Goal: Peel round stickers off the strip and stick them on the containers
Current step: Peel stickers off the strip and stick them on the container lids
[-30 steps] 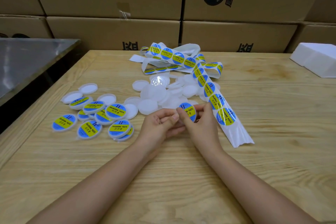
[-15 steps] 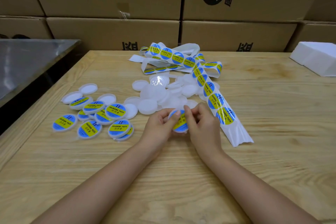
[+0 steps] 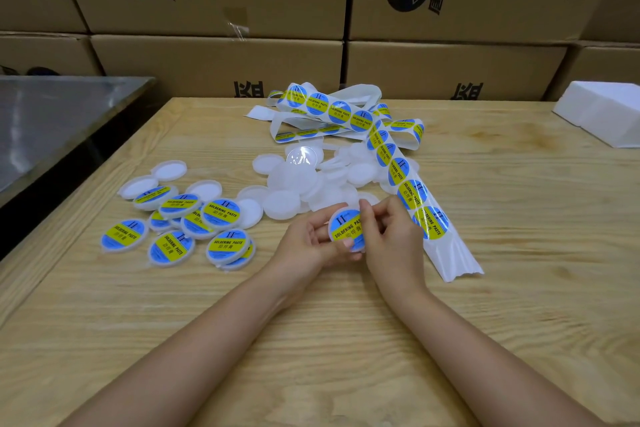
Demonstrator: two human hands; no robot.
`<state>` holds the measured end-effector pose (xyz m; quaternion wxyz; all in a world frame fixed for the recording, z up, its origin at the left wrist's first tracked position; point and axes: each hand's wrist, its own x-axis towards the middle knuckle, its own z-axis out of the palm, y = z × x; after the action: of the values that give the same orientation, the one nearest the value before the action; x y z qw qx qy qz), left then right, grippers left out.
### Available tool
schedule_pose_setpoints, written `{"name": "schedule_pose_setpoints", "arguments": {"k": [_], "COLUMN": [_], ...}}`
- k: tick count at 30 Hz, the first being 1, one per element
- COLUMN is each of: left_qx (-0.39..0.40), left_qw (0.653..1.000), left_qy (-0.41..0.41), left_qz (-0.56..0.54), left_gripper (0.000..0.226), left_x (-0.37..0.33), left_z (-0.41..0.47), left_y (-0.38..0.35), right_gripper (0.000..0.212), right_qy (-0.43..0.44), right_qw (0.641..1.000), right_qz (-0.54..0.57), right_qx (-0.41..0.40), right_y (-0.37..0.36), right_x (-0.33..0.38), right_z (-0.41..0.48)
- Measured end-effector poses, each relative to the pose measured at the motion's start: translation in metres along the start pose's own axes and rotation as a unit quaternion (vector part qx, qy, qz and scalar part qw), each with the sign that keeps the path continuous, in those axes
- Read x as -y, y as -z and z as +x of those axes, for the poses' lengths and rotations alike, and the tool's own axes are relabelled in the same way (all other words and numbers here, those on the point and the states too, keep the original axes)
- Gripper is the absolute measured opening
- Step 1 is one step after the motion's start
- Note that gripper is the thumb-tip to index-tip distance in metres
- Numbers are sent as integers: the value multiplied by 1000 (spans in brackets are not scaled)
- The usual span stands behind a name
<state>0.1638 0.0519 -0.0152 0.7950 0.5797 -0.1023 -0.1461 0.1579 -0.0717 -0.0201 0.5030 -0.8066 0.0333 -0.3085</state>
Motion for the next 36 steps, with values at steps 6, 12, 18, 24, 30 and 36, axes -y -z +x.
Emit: {"name": "schedule_pose_setpoints", "arguments": {"k": [6,12,18,24,30,36], "left_qx": [-7,-64,-94,-232,-383,-492], "left_qw": [999,996,995,931,756,670], "left_qy": [-21,-7,-31,-191,-264,-70], "left_qz": [44,-62,-26,208,461,552], "left_gripper": [46,44,26,24,33,36], "left_x": [-1,-5,-9,-18,-47,-43], "left_z": [-2,2,0,0,1,8], "left_y": [-2,5,8,21,88,131], "right_gripper": [28,25,13,33,40,38], "right_qy": [-36,17,-5,11,5,-179], "right_qw": [997,985,973,996,979,976], "right_qz": [-17,22,99,38,-192,-120], "right_qx": [63,173,210,82,-71,-19], "right_y": [3,9,18,24,52,61], "right_x": [-3,-2,-1,-8,-26,-38], "right_z": [5,2,2,9,43,51]}}
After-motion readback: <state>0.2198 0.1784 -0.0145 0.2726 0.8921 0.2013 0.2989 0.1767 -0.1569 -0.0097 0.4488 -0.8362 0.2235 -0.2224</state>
